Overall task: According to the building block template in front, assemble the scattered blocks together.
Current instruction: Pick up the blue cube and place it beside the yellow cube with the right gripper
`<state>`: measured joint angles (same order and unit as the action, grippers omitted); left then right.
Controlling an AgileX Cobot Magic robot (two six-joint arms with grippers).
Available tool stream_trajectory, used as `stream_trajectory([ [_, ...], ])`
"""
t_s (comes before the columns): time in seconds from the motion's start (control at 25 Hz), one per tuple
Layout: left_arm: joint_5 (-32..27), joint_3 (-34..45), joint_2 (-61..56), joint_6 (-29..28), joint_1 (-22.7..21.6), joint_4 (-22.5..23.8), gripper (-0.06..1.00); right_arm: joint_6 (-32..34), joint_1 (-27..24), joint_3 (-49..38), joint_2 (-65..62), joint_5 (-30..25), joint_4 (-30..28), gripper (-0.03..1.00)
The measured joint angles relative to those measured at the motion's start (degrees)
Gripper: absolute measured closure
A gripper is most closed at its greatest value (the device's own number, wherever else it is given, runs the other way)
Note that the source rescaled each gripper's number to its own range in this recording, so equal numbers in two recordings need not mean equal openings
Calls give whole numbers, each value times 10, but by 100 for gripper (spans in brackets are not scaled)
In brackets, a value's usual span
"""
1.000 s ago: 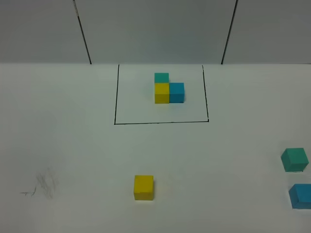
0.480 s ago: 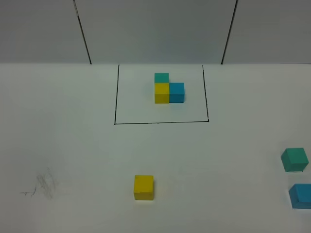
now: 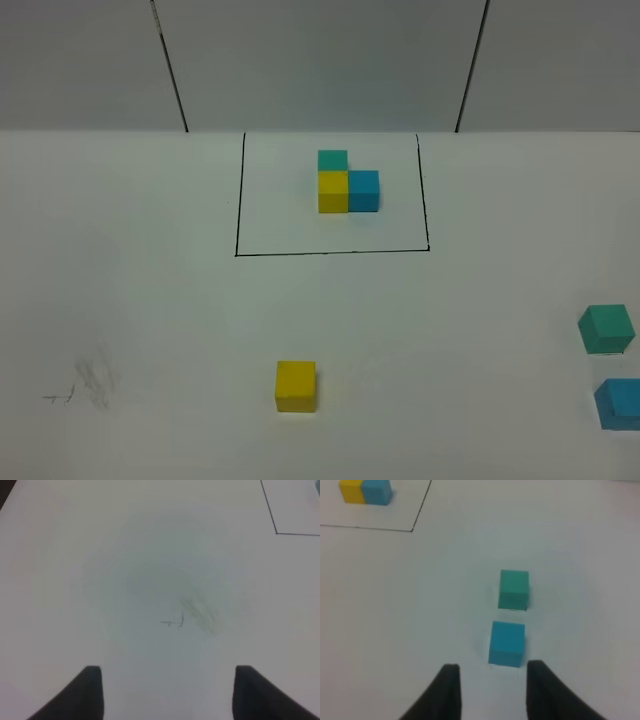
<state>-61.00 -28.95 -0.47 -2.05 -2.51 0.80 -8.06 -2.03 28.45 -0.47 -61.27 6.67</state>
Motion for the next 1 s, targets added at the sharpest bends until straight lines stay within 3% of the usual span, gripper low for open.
stream_trajectory([
  [0.12, 0, 0, 0, 0, 0, 0, 76, 14, 0, 0, 1, 2, 0, 96],
  [0.28, 0, 0, 0, 0, 0, 0, 80, 28, 0, 13, 76, 9, 6, 88],
  [0.44, 0, 0, 0, 0, 0, 0, 83, -8, 0, 37, 225, 57, 9, 71],
  [0.76, 0, 0, 0, 0, 0, 0, 84, -43, 0, 52, 535, 153, 0, 22],
  [1.0, 0, 0, 0, 0, 0, 0, 84, -32, 0, 58, 692, 218, -3, 16],
])
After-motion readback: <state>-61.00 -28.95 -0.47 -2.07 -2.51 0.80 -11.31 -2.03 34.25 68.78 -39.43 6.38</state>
